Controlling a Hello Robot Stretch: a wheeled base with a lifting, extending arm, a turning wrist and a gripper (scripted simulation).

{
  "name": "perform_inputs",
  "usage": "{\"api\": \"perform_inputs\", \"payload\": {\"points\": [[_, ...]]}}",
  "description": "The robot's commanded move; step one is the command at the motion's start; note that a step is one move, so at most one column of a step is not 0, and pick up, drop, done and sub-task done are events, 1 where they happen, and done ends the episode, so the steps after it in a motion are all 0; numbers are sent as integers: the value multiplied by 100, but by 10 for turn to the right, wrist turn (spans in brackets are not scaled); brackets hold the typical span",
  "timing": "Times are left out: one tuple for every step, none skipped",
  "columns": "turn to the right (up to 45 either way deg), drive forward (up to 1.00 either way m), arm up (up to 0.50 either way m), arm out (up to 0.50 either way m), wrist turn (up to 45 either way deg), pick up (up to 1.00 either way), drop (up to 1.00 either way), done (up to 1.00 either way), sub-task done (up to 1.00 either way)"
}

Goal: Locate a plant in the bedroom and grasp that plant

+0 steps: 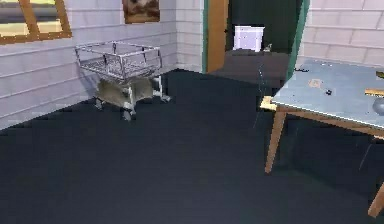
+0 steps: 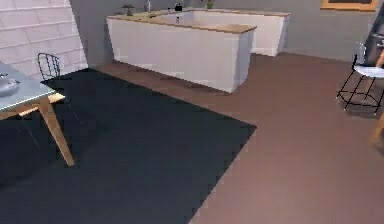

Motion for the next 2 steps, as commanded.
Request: {"api": "perform_inputs", "payload": {"points": [[0, 100, 0, 0, 0, 0, 0, 0, 0], [0, 100, 0, 0, 0, 0, 0, 0, 0]]}}
